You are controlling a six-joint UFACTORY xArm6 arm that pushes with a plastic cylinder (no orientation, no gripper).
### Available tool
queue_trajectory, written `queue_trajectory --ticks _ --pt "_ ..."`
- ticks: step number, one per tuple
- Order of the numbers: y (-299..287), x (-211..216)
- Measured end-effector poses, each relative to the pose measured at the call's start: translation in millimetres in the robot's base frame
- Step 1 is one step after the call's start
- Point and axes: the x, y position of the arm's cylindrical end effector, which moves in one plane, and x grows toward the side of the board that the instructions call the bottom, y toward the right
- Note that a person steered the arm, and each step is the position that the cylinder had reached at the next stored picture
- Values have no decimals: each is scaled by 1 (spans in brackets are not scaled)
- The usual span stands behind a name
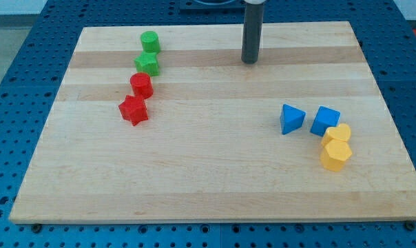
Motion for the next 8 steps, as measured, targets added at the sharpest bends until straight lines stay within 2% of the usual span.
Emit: queue_trajectory --ticks 2,3,5,7,8 --pt "-2 11" --pt "9 42" --pt "20 162" --pt "19 239" --pt "22 237"
